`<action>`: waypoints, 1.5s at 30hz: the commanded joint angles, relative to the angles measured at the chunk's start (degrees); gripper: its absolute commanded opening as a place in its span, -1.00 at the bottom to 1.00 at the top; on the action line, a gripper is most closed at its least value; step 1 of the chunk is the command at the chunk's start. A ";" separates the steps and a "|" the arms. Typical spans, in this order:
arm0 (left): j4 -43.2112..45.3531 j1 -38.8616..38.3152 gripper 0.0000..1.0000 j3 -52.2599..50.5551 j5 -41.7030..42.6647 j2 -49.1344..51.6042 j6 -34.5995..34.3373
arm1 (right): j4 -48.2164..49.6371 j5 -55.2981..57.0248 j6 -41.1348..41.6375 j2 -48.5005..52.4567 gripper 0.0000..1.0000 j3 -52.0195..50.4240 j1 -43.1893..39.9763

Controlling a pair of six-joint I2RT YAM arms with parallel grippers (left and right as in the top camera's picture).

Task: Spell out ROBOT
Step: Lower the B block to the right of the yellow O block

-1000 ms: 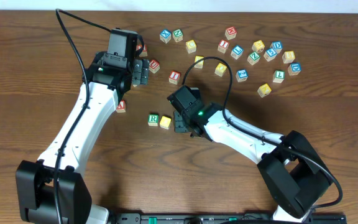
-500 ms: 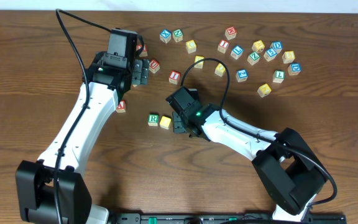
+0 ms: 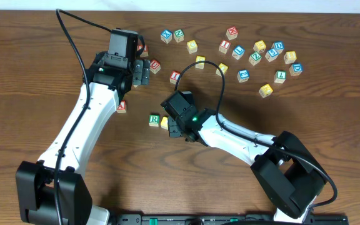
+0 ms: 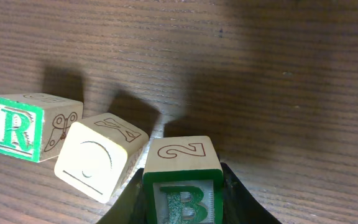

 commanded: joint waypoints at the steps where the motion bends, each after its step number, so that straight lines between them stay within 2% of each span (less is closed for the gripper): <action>1: -0.20 0.35 0.93 1.05 -0.72 -1.42 0.37 | 0.20 1.38 0.50 0.63 -0.69 -0.37 0.24; 45: -0.17 0.35 0.93 1.05 -0.72 -1.42 0.37 | 2.58 3.23 -0.11 3.32 -0.70 -0.35 -1.05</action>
